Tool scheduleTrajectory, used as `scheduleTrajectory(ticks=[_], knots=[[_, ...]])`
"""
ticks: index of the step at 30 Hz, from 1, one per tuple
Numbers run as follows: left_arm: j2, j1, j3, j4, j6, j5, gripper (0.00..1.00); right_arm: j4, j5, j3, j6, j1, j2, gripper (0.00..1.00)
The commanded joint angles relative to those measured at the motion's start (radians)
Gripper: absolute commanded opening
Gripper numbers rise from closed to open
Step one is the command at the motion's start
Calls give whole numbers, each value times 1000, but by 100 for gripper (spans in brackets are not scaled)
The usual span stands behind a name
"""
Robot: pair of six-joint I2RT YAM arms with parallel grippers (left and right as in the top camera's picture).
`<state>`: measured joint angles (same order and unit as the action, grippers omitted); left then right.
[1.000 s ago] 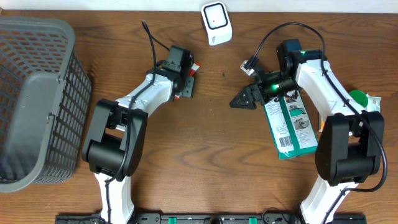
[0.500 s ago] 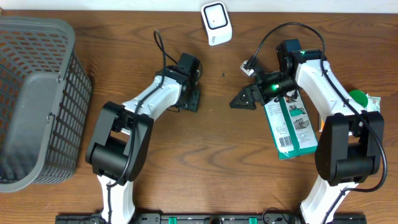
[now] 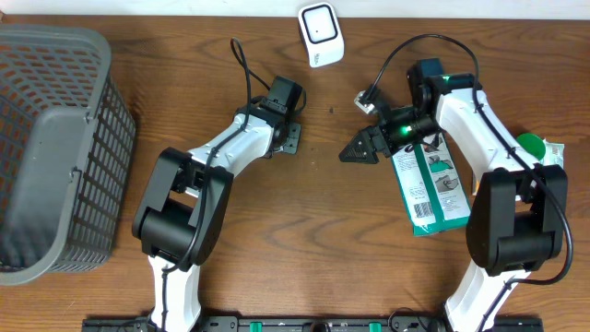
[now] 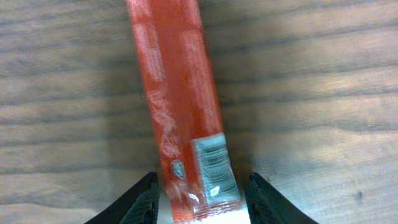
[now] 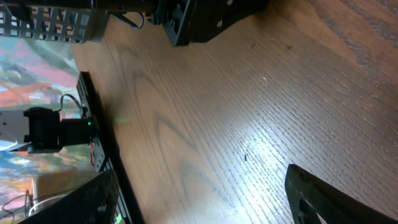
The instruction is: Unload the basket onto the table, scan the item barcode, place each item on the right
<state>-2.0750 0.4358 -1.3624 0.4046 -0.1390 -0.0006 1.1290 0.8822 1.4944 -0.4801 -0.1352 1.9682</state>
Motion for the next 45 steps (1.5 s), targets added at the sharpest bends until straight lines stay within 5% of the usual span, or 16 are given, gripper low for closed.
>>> scheduleTrajectory(ticks=[1,15,19,21,29,36,40,45], knots=[[-47,-1,17,-4,-17,-65,47,1,13,-5,-15,-5,-20,82],[-100,0,17,-95,-16,-83,46,1,12,-5,-15,-9,-20,82],[-113,-1,17,-56,-16,-83,15,1,12,-5,-15,-9,-20,83],[-98,-1,17,-39,-16,-83,8,0,12,-5,-15,-10,-20,82],[82,-1,16,134,-14,-38,8,-18,13,-5,43,-6,-20,81],[309,-6,16,319,-12,219,8,-64,13,-5,227,-4,-19,86],[389,-16,16,406,-12,385,8,-98,13,-5,353,-10,-19,99],[409,-16,16,493,-2,513,7,-150,95,-5,471,-24,-19,99]])
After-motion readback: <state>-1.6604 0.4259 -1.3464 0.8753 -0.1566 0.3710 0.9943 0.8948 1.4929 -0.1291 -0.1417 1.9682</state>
